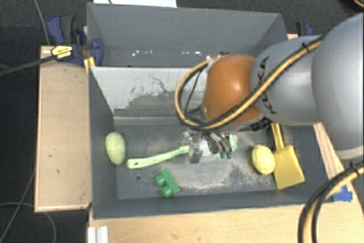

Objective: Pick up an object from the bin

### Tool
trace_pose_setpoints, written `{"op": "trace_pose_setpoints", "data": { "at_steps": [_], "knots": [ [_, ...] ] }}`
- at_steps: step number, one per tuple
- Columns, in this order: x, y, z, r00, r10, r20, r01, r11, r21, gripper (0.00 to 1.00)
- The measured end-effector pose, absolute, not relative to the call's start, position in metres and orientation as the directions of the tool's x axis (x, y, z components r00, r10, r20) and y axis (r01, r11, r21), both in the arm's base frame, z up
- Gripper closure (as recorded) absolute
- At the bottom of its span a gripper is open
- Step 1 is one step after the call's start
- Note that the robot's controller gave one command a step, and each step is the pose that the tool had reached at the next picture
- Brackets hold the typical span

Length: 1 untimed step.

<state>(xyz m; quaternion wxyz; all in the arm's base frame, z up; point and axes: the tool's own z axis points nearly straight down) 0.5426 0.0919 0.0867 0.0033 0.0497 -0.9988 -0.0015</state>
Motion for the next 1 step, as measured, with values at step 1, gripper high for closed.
{"op": "trace_pose_setpoints", "data": {
  "at_steps": [1],
  "knots": [
    [0.5453,0.0922,0.1282,-0.995,-0.097,-0.002,-0.097,0.995,0.003,1.00]
  ]
}}
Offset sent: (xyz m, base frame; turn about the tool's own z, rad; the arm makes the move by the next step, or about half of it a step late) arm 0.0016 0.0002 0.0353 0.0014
